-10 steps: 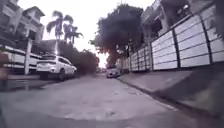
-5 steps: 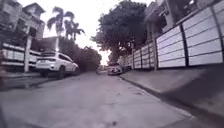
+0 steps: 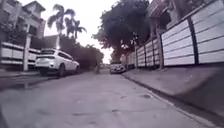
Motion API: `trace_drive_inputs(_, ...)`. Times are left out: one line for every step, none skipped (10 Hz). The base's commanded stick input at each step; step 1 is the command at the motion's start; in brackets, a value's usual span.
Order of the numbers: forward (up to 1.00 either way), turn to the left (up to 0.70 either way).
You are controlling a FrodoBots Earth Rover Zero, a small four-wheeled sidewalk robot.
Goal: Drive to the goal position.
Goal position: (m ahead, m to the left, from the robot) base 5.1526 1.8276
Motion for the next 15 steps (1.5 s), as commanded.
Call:
trace_drive_inputs(0.70,-0.35)
trace_drive_inputs(0.70,-0.35)
trace_drive_inputs(0.70,-0.35)
trace_drive_inputs(0.70,-0.26)
trace_drive_inputs(0.70,-0.01)
trace_drive_inputs(0.70,0.00)
trace_drive_inputs(0.70,0.00)
trace_drive_inputs(0.70,0.00)
trace_drive_inputs(0.70,0.00)
trace_drive_inputs(0.70,0.00)
trace_drive_inputs(0.70,0.00)
trace_drive_inputs(0.70,0.00)
trace_drive_inputs(0.70,0.00)
trace_drive_inputs(0.70,0.00)
trace_drive_inputs(0.70,0.00)
